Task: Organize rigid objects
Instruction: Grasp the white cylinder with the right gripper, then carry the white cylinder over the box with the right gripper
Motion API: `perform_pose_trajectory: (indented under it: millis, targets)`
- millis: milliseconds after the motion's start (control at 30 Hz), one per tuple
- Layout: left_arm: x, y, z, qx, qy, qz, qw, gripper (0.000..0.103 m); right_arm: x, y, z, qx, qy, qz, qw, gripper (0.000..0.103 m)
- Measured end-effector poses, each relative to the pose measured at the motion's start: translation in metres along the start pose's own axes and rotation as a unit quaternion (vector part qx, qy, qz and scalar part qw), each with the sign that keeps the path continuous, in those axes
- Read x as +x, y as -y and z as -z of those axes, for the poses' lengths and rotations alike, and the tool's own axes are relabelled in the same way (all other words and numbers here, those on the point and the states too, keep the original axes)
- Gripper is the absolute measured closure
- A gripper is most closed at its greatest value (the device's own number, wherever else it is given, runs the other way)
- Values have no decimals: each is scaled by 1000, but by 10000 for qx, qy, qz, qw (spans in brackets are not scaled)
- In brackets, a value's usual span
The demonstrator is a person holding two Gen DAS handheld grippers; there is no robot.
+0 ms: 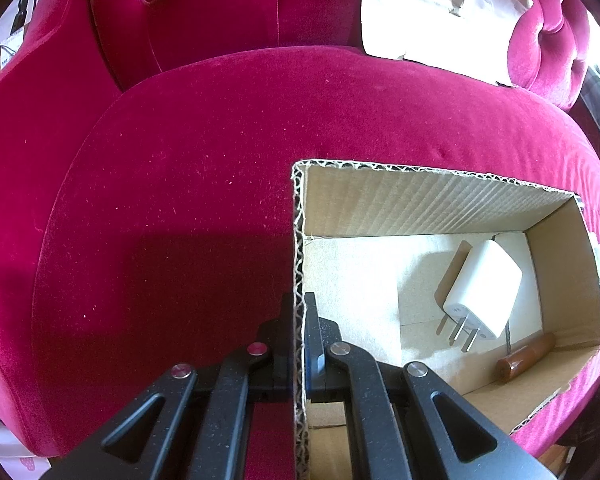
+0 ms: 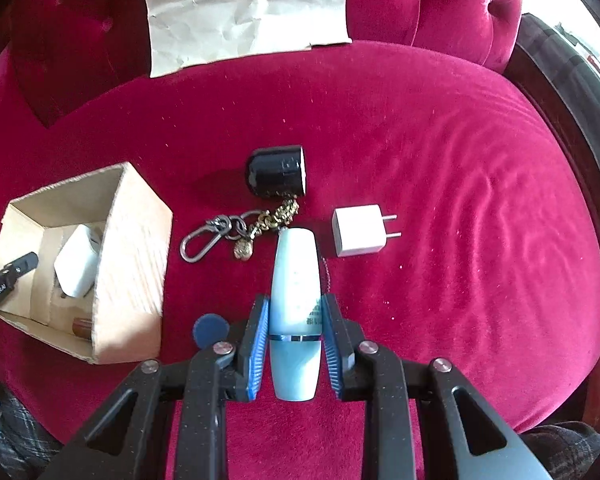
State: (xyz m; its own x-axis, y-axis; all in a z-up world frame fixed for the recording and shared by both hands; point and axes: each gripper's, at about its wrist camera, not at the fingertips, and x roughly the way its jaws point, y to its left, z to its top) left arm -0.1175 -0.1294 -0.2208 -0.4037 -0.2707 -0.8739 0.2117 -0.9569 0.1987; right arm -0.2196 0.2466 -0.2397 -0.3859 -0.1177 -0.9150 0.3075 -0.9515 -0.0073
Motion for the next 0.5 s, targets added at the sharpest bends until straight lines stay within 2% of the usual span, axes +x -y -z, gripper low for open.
perform_pose_trajectory:
  millis: [300, 500]
  targets:
    - [-2, -23, 5, -25, -5, 2, 10000, 101, -31, -18, -5, -31, 184, -38, 9998, 76]
    - [-4, -38, 8, -40, -7, 16, 10000, 101, -37, -33, -16, -90, 216, -125, 9996, 76]
